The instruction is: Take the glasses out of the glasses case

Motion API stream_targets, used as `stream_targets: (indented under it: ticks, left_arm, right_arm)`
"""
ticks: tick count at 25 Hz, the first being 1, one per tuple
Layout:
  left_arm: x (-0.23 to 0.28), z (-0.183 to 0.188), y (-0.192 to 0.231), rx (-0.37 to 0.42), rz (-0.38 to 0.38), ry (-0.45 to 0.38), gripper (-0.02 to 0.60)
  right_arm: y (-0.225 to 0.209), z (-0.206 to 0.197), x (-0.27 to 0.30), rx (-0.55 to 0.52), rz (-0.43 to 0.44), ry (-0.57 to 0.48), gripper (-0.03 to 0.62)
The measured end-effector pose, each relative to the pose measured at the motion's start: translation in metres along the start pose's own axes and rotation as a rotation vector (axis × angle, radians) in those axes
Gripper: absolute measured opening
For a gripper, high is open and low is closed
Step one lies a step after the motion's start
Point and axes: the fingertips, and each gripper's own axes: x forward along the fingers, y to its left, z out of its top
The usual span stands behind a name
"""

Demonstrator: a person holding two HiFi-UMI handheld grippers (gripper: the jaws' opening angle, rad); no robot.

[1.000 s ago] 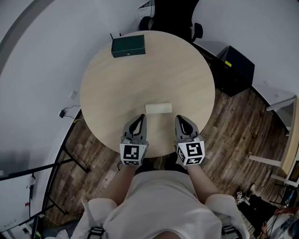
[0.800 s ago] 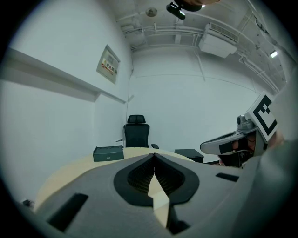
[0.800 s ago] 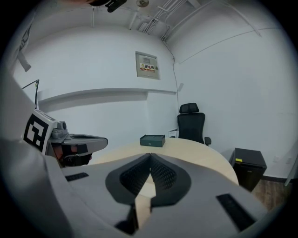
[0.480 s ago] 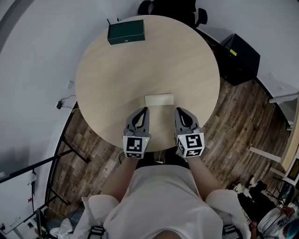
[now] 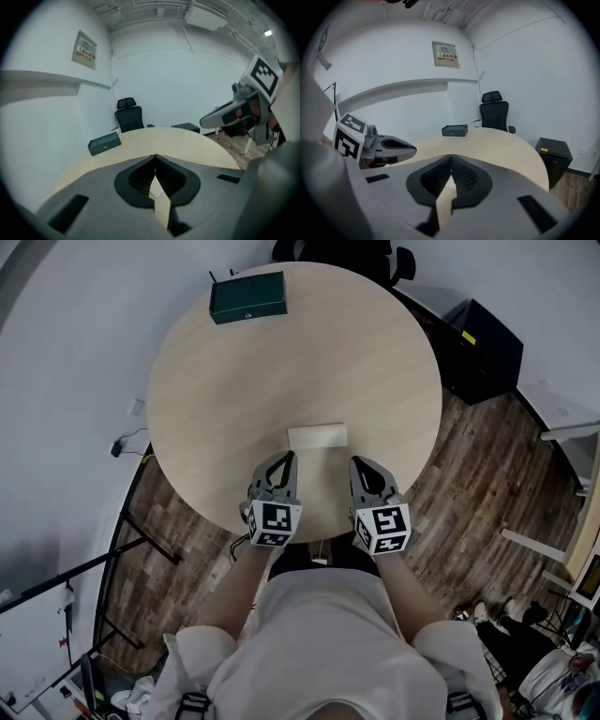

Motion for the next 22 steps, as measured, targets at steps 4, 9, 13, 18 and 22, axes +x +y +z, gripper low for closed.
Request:
stream_targets:
  ticks: [4, 9, 13, 18, 22]
  left_arm:
    - [0.016, -0.017, -0.009, 0.184, -0.028, 0.07, 0.009]
    - [0.037, -0.037, -0.028, 0.399, -0.123, 0.168, 0.009]
    - [0.053, -0.061, -0.037, 0.501, -0.177, 0.261, 0.009]
    - [0.074, -0.092, -0.035, 0.625, -0.206, 0.364, 0.009]
    - [0.087, -0.109, -0.037, 0.794, -0.221, 0.409, 0.009]
  right_arm:
    - [-0.001, -0.003, 0.001, 0.009, 0.007, 0.012, 0.012]
    - [-0.004, -0.006, 0.003, 0.018, 0.018, 0.026, 0.012]
    - [-0.004, -0.011, 0.002, 0.025, 0.028, 0.033, 0.012]
    - [-0.004, -0.012, 0.006, 0.026, 0.036, 0.044, 0.012]
    - [-0.007, -0.013, 0.008, 0.017, 0.036, 0.05, 0.013]
